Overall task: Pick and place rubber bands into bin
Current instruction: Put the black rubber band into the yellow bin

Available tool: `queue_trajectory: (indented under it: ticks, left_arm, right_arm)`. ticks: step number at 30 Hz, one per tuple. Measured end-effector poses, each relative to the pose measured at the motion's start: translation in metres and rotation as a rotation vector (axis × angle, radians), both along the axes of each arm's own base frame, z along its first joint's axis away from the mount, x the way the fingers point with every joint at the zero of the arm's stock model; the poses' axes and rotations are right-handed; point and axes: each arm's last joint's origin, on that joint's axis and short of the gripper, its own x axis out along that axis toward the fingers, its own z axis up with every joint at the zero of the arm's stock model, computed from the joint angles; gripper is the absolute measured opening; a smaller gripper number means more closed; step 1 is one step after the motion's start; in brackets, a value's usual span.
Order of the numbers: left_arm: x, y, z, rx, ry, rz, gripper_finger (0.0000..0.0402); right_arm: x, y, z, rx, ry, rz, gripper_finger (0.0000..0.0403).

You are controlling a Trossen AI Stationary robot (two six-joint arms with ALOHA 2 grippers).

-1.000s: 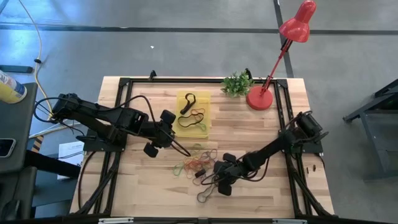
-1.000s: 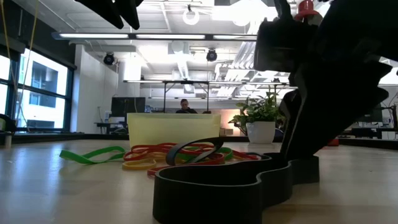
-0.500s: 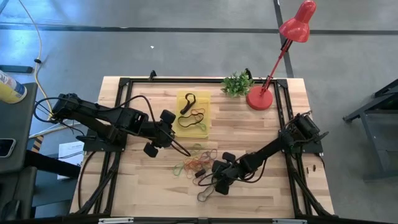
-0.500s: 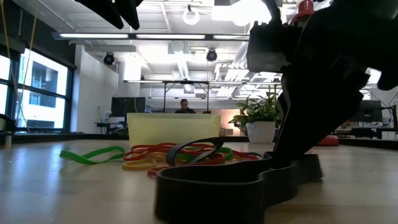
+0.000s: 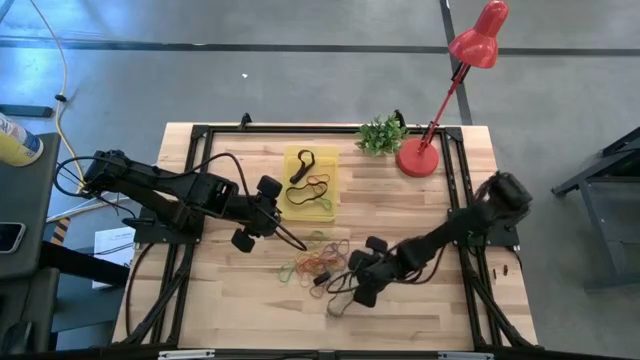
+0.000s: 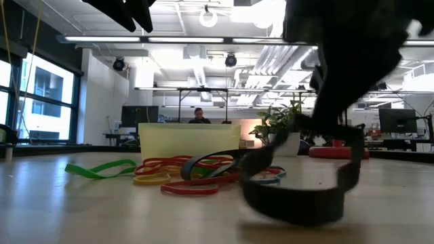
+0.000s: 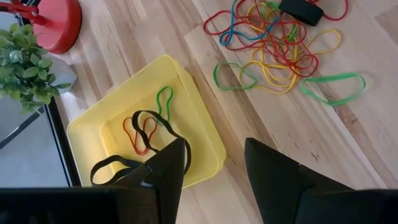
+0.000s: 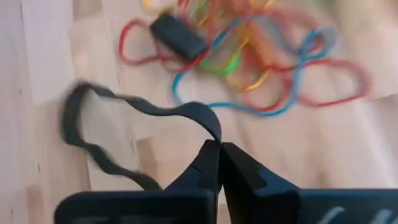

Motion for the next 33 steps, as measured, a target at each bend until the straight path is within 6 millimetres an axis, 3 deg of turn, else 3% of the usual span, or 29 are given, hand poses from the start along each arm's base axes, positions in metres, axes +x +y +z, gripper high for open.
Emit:
queue_trajectory:
  ticks: [6,13,25,33]
  left_arm:
    - [0.0,0.0,0.0,-0.015,-0.008,0.027,0.0156]
    - [0.0,-0.001,0.0,-0.048,-0.02,0.074,0.0156]
    - [-0.002,-0.013,0.001,-0.042,-0.06,0.149,0.0156]
    - [0.0,-0.02,0.003,0.013,-0.15,0.236,0.0156]
  right_arm:
    - [-0.01,-0.024,0.051,-0.074,-0.155,-0.073,0.0003]
    - [-0.009,-0.073,0.094,-0.228,-0.316,-0.132,0.0002]
    - [0.026,-0.165,0.102,-0.309,-0.455,-0.113,0.0001]
    - [0.045,-0.229,0.077,-0.255,-0.482,-0.134,0.0001]
